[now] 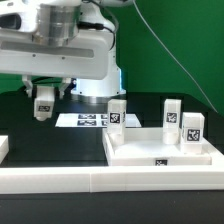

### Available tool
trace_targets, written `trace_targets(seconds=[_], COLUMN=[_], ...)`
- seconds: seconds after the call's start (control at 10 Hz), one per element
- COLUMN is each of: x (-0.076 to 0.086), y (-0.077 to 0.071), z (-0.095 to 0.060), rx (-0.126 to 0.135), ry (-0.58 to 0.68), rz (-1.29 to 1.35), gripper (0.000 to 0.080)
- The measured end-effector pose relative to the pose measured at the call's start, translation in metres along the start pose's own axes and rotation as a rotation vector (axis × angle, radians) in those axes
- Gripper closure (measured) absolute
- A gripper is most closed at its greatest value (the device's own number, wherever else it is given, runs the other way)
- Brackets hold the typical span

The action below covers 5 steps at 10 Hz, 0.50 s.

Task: Assemble square table

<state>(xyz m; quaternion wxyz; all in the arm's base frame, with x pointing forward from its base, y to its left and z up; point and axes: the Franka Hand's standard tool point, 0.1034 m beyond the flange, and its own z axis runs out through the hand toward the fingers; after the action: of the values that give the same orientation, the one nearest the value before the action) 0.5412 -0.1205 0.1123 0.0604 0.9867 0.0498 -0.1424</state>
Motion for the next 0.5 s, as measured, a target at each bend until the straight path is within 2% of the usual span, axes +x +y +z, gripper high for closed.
trace_targets(seconds=[0.1,0.4,0.5], x=[0.0099,0.01,0.0111], y=[-0.0024,-0.0013,-0.0054], z=[-0.0033,-0.0005,-0.0017], rx=[-0.008,-0.01,-0.008], ry=[-0.014,-0.011,-0.01], rz=[0.002,-0.004,0.031], gripper=[0.0511,0.0511,0.0511])
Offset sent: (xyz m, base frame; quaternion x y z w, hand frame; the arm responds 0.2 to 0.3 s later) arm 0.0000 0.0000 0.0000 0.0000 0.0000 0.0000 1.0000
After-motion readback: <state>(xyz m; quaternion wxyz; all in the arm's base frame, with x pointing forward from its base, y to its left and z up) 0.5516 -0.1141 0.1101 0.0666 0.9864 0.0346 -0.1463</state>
